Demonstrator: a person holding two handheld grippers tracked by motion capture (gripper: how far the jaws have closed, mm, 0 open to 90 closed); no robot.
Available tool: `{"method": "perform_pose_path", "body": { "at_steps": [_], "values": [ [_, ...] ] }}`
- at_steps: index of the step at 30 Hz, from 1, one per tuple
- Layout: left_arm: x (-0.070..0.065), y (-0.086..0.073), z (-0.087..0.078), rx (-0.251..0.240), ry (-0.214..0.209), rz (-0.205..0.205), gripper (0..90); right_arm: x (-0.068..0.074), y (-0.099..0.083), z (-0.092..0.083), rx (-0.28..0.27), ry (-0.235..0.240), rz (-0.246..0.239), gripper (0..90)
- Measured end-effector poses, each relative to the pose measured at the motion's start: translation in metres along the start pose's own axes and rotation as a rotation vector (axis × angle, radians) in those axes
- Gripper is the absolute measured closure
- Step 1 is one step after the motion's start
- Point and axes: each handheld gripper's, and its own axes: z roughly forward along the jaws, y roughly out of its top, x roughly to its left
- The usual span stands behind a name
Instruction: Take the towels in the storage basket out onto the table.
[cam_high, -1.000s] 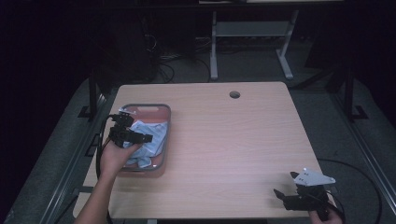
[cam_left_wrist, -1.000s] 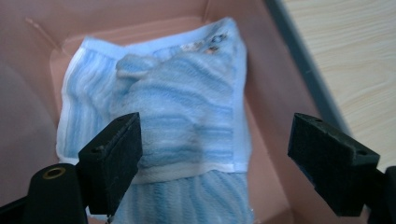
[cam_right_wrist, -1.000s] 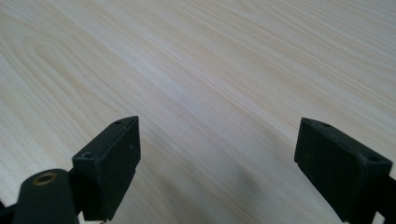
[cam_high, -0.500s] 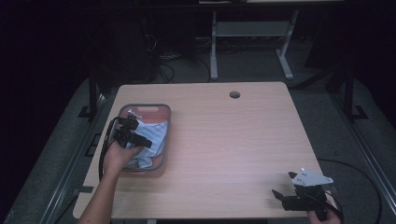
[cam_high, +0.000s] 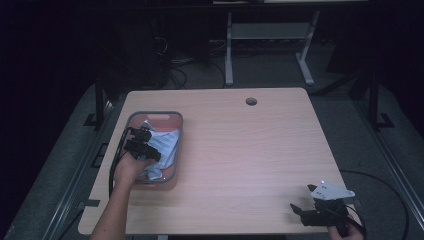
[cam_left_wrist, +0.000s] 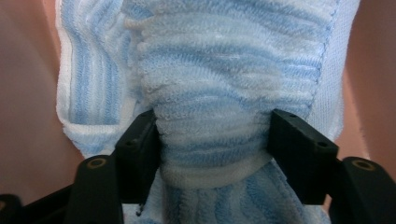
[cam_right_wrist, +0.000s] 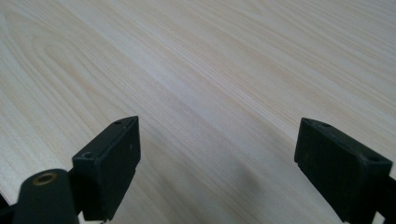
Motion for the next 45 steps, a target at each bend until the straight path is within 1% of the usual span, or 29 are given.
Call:
{"method": "perform_pose_path", "body": {
  "at_steps": [2, 3, 4, 5, 6, 9, 10, 15, 16, 17, 19, 21, 22, 23, 25, 26, 27, 30, 32, 33, 34, 35, 36, 37, 38, 39, 40, 41, 45],
  "values": [
    [0.000, 0.000, 0.000, 0.003, 0.008, 0.007, 41.7, 0.002, 0.001, 0.000, -0.003, -0.001, -0.006, 13.8],
    [0.000, 0.000, 0.000, 0.003, 0.009, 0.007, 41.7, 0.002, 0.001, 0.000, -0.003, -0.001, -0.006, 13.8],
    [0.002, 0.001, 0.000, 0.006, 0.004, 0.007, 44.9, 0.002, 0.001, 0.000, -0.002, 0.001, -0.010, 13.8],
    [0.002, 0.001, 0.000, 0.006, 0.004, 0.007, 46.1, 0.002, 0.001, 0.000, -0.002, 0.001, -0.010, 13.8],
    [0.004, 0.001, 0.000, 0.005, -0.003, -0.003, 47.5, 0.002, 0.001, 0.001, 0.002, 0.003, -0.006, 13.8],
    [0.006, 0.001, 0.000, 0.009, -0.004, -0.005, 50.4, 0.002, 0.001, 0.001, -0.002, 0.001, -0.010, 13.8],
    [0.006, 0.001, 0.000, 0.008, -0.004, -0.015, 52.0, 0.002, 0.001, 0.001, -0.002, 0.001, -0.008, 13.8],
    [0.006, 0.003, 0.000, 0.016, 0.001, -0.021, 58.3, 0.002, 0.001, 0.001, -0.001, 0.002, -0.008, 13.8],
    [0.006, 0.003, -0.001, 0.022, 0.002, -0.016, 59.1, 0.002, 0.001, 0.001, 0.002, 0.003, -0.013, 13.8],
    [0.006, 0.004, -0.001, 0.022, 0.001, -0.022, 59.7, 0.002, 0.002, 0.002, 0.001, 0.004, -0.018, 13.8],
    [0.007, 0.005, -0.002, 0.023, -0.009, -0.022, 61.5, 0.003, 0.002, 0.002, 0.005, 0.002, -0.023, 13.8],
    [0.010, 0.004, -0.004, 0.020, -0.028, -0.035, 62.8, 0.003, 0.003, 0.003, 0.003, 0.003, -0.023, 13.8],
    [0.012, 0.003, -0.006, 0.015, -0.043, -0.038, 63.4, 0.003, 0.003, 0.003, 0.004, 0.003, -0.023, 13.8],
    [0.013, 0.003, -0.007, 0.008, -0.060, -0.048, 64.1, 0.003, 0.003, 0.003, 0.005, 0.001, -0.023, 13.8],
    [0.017, 0.002, -0.011, -0.004, -0.086, -0.051, 65.3, 0.002, 0.002, 0.003, 0.007, -0.003, -0.021, 13.8],
    [0.018, 0.001, -0.013, -0.002, -0.098, -0.041, 65.7, 0.001, 0.002, 0.003, 0.010, -0.004, -0.020, 13.8],
    [0.018, 0.000, -0.014, -0.011, -0.102, -0.048, 66.1, 0.000, 0.002, 0.003, 0.013, -0.007, -0.023, 13.8],
    [0.019, -0.002, -0.024, -0.043, -0.135, -0.038, 66.7, -0.001, 0.002, 0.002, 0.011, -0.018, -0.006, 13.8],
    [0.018, -0.003, -0.032, -0.072, -0.155, -0.038, 66.8, -0.001, 0.002, 0.002, 0.012, -0.018, -0.006, 13.8],
    [0.018, -0.003, -0.036, -0.087, -0.163, -0.029, 66.8, -0.001, 0.002, 0.002, 0.011, -0.019, -0.010, 13.8],
    [0.018, -0.004, -0.038, -0.093, -0.168, -0.027, 66.7, 0.000, 0.002, 0.001, 0.011, -0.024, -0.020, 13.8],
    [0.018, -0.004, -0.040, -0.100, -0.177, -0.030, 66.7, 0.000, 0.002, 0.001, 0.011, -0.024, -0.020, 13.8],
    [0.017, -0.005, -0.043, -0.101, -0.185, -0.025, 66.7, 0.000, 0.002, -0.001, 0.009, -0.025, -0.019, 13.8],
    [0.016, -0.005, -0.044, -0.096, -0.183, -0.016, 66.7, 0.000, 0.001, -0.002, 0.006, -0.031, -0.021, 13.8],
    [0.016, -0.005, -0.051, -0.110, -0.191, -0.013, 66.7, 0.000, 0.001, -0.003, 0.006, -0.032, -0.014, 13.8],
    [0.017, -0.005, -0.054, -0.124, -0.201, -0.019, 66.7, -0.001, 0.000, -0.003, 0.005, -0.030, -0.013, 13.8],
    [0.017, -0.005, -0.054, -0.124, -0.201, -0.019, 66.7, -0.001, 0.000, -0.003, 0.005, -0.030, -0.013, 13.8],
    [0.019, -0.005, -0.058, -0.138, -0.208, -0.020, 66.7, -0.002, -0.001, -0.004, 0.006, -0.029, -0.006, 13.8],
    [0.022, -0.006, -0.073, -0.181, -0.238, -0.028, 66.7, -0.003, 0.000, -0.005, 0.002, -0.037, -0.005, 13.8]
  ]
}}
